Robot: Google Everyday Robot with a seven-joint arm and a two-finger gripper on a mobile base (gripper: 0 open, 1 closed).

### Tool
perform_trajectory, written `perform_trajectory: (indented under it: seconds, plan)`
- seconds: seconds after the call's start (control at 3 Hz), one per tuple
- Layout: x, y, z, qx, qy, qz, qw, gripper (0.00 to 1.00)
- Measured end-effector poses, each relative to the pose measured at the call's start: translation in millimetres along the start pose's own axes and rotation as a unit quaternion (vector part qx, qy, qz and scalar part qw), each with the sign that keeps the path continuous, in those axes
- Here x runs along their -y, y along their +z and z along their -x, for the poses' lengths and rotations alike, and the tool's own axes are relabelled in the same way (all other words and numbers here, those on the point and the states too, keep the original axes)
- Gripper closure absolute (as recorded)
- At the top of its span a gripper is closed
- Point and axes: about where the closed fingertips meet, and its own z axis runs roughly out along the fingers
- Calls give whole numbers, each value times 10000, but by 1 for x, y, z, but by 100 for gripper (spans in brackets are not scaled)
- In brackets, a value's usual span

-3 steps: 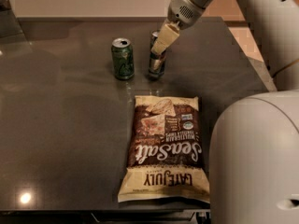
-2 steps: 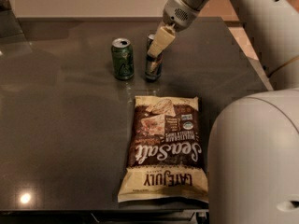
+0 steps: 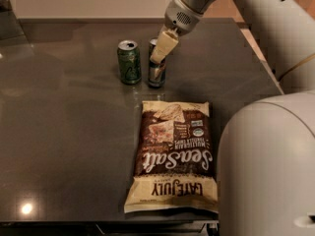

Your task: Move redbull can near green can

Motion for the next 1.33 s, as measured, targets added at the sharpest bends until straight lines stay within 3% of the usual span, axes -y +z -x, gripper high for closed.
perform_trajectory:
  seconds: [0.67, 1.0, 1.33]
  plan:
    - [-6, 8, 9, 5, -170, 62, 9998, 15]
    - [-4, 11, 11, 30, -169, 43, 9998, 0]
    - [-4, 11, 12, 33, -169, 42, 9998, 0]
